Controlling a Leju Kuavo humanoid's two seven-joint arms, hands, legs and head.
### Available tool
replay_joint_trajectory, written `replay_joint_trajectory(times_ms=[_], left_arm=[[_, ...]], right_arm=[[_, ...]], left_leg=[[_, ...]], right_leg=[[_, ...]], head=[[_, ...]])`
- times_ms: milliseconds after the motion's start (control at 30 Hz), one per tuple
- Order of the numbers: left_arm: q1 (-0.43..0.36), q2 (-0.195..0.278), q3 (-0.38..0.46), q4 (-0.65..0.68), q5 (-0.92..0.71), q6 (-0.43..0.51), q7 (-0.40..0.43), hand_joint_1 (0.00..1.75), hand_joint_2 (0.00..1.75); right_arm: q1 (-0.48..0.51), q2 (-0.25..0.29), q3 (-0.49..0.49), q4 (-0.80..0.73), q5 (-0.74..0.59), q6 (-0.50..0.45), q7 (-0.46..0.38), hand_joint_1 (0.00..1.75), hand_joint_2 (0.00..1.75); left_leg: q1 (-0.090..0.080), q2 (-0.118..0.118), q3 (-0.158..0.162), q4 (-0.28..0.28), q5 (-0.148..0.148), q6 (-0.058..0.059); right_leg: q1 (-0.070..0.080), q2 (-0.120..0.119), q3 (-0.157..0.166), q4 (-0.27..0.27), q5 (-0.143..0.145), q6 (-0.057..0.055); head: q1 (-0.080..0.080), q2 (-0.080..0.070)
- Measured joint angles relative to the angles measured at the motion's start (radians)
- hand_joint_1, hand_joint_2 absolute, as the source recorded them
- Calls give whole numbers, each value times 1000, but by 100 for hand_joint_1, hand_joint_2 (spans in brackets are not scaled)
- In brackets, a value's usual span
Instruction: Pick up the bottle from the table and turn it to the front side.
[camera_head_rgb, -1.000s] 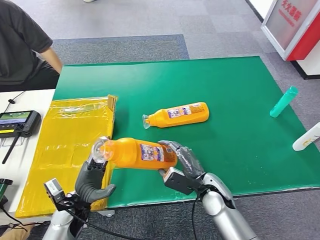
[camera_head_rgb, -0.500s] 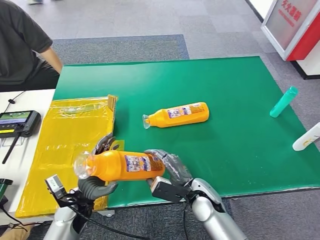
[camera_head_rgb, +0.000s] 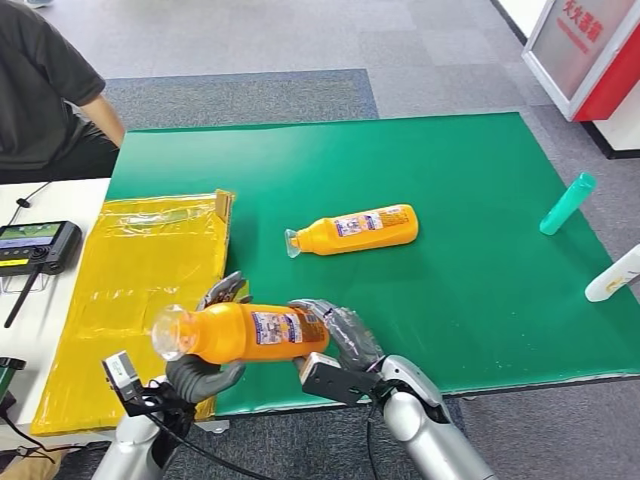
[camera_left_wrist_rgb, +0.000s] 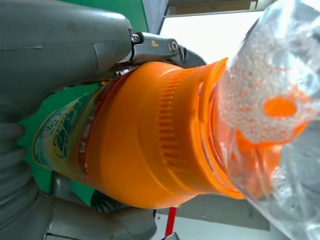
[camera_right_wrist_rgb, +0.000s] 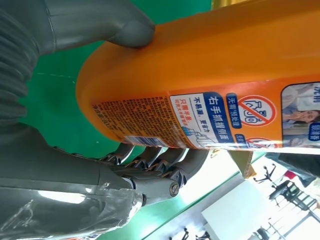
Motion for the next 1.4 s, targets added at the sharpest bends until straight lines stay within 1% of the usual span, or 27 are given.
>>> replay_joint_trajectory(times_ms=[67,367,400,433,533,567,600,800,1033,1133,1200,1300,1400], left_arm=[[0,1,-3,0,-12,16,0,175,175],[-2,2,-23,-8,-80,124,22,175,175],[-2,1,-25,-10,-93,142,26,175,175],[-2,1,-28,-14,-110,163,31,175,175],[-2,-1,-42,-29,-175,240,49,175,175],[-1,-2,-48,-34,-200,270,57,175,175],[0,-3,-52,-38,-225,301,67,175,175],[16,3,-67,-87,-407,514,126,175,175],[17,17,-101,-162,-612,682,226,175,175],[12,27,-116,-187,-727,747,300,175,175],[3,37,-126,-202,-806,775,360,175,175],[-14,50,-143,-212,-915,783,457,175,175],[-27,61,-157,-212,-985,785,516,175,175]], right_arm=[[0,0,0,1,1,-1,5,175,175],[8,0,2,4,7,-5,20,175,175],[9,0,2,4,8,-6,23,170,175],[10,0,2,4,9,-9,25,146,175],[15,-1,-1,4,15,-23,34,24,175],[17,-1,-2,2,16,-30,36,4,175],[19,-1,-4,-3,17,-37,38,0,175],[36,-2,-23,-46,22,-56,45,0,175],[62,-2,-49,-79,37,-60,52,0,175],[72,-2,-60,-93,44,-60,58,0,175],[81,-2,-68,-103,50,-60,61,0,175],[93,-2,-79,-117,59,-59,67,0,175],[103,-1,-88,-128,63,-59,69,0,175]], left_leg=[[0,0,0,0,0,0],[0,0,0,0,0,0],[0,0,0,0,0,0],[0,0,0,0,0,0],[0,0,0,0,0,0],[0,0,0,0,0,0],[0,0,0,0,0,0],[0,0,0,0,0,0],[0,0,0,0,0,0],[0,0,0,0,0,0],[0,0,0,0,0,0],[0,0,0,0,0,0],[0,0,0,0,0,0]], right_leg=[[0,0,0,0,0,0],[0,0,0,0,0,0],[0,0,0,0,0,0],[0,0,0,0,0,0],[0,0,0,0,0,0],[0,0,0,0,0,0],[0,0,0,0,0,0],[0,0,-1,0,0,0],[0,0,-1,0,0,0],[0,0,-1,0,0,0],[0,0,-1,0,0,0],[0,0,-1,0,0,0],[0,0,-1,0,0,0]], head=[[0,0],[0,0],[0,0],[0,0],[0,0],[0,0],[0,0],[0,0],[0,0],[0,0],[0,0],[0,0],[0,0]])
